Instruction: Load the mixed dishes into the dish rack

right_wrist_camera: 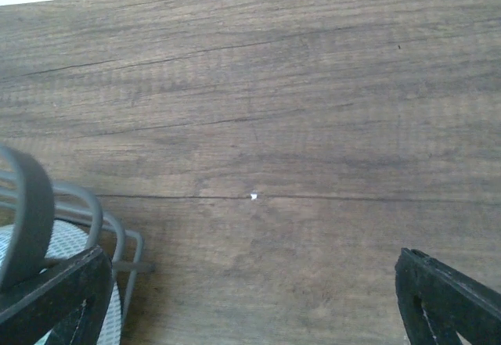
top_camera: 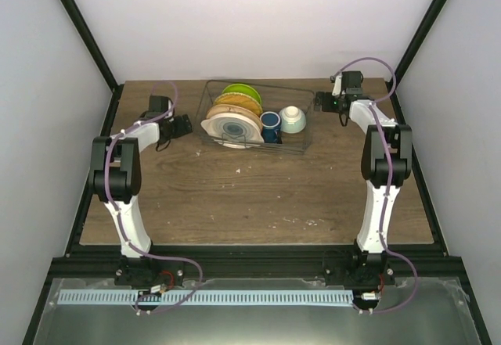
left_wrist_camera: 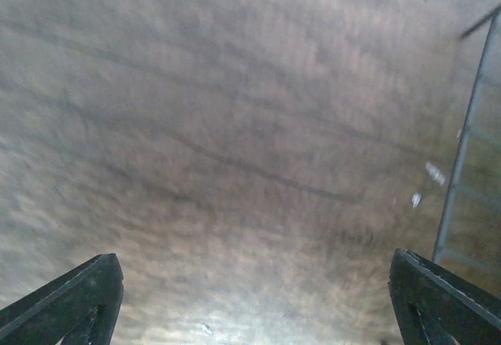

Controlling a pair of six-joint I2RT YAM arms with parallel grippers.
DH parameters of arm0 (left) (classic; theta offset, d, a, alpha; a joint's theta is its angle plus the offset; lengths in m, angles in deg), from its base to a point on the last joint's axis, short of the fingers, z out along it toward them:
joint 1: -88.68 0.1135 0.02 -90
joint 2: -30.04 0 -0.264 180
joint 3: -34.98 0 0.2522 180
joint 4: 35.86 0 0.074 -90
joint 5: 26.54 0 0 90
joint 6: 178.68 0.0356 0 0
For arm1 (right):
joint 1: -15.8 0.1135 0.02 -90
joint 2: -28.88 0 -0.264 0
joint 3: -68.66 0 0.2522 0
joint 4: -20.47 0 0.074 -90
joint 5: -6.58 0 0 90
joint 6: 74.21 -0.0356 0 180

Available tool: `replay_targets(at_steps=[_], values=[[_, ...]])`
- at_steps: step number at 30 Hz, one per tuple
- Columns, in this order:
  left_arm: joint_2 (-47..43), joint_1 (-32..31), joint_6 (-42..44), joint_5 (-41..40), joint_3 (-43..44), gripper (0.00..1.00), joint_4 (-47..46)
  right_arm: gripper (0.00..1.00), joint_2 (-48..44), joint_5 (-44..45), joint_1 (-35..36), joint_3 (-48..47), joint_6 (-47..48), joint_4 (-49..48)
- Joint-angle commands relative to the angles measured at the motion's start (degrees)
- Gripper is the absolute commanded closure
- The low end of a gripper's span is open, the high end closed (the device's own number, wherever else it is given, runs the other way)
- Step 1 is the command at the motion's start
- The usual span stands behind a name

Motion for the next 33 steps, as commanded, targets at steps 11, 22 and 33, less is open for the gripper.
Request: replay_targets(at_steps=[11,22,33], values=[[-4.2,-7.71,-1.85,2.98,-5.88,0.05,-2.39,0.0,8.33,-5.28,0.83,-16.86,1.59,8.62],[-5.12,-9.56,-3.33,3.41,-6.59,0.04,-3.05,0.0,12.06,-5.65,0.83,-23.34,2.05,11.82],[-9.23,-9.73,-1.52,-5.25,-9.06,0.04,1.93,0.0,5.38,2.1,0.29,-14.44,3.41,12.06]])
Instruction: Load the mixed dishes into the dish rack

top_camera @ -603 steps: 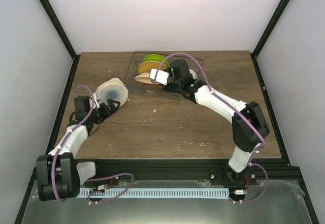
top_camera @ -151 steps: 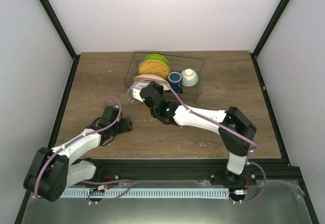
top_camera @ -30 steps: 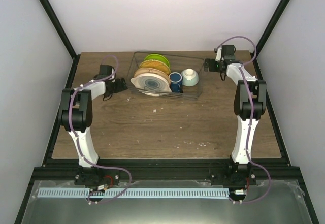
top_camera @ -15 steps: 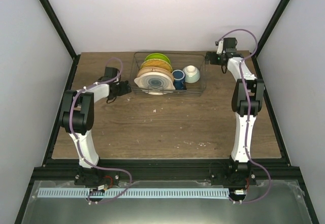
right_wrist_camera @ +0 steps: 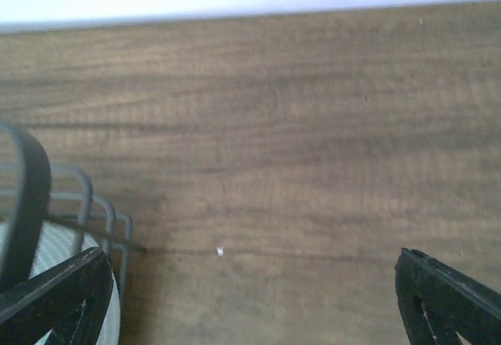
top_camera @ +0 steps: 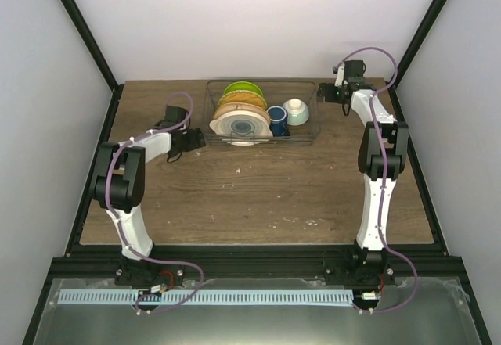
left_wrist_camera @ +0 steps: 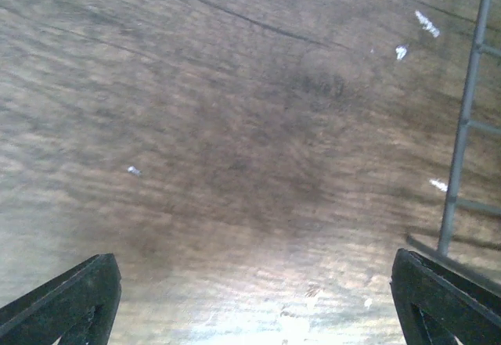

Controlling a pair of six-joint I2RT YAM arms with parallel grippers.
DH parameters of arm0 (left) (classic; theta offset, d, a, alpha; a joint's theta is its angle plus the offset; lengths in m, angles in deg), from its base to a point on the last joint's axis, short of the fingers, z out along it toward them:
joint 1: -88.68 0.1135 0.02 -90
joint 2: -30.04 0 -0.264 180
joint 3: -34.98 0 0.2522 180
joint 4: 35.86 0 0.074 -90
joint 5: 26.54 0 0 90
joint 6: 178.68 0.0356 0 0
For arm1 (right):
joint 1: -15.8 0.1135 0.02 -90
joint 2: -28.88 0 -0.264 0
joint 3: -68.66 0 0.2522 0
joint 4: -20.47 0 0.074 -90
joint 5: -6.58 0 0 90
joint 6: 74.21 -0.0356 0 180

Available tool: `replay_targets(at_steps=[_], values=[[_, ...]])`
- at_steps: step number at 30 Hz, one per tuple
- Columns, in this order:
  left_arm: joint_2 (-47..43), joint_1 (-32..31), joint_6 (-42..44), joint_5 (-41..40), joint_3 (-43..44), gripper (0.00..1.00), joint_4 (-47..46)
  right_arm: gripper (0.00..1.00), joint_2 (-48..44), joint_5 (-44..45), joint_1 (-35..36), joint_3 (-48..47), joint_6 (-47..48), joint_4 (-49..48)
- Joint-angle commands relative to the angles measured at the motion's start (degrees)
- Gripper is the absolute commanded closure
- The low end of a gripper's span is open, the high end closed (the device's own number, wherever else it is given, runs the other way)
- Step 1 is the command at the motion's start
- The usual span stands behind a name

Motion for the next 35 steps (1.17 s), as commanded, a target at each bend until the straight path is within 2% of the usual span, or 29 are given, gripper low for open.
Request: replay_targets(at_steps=[1,10,16,22,26,35], values=[[-5.23,-1.9,2.55,-2.23,-0.54,0.04,1.17,0.0,-5.7,1.89,0.96,5.94,0.91,2.58],[-10.38,4.71,4.01,-2.42,-2.6,0.04,3.7,0.0,-19.98,4.43,-2.23,26.46,-0.64,-2.73],[-10.8,6.49,5.75,-6.24,-2.49,0.03,5.59,0.0,-29.55,6.85,-3.06,38.08,-2.28,-5.57],[-10.68,7.88,6.72,-5.3,-2.49,0.03,5.2,0.0,-37.83,6.13,-5.66,49.61,-2.59,-8.49],[-10.28,8.02,7.48,-4.69,-2.4,0.03,5.25,0.0,-40.12,4.41,-6.0,53.43,-3.27,-10.22],[-10.23,7.98,7.95,-4.77,-2.29,0.05,5.64,0.0,-40.13,4.01,-6.07,54.27,-3.23,-10.64]])
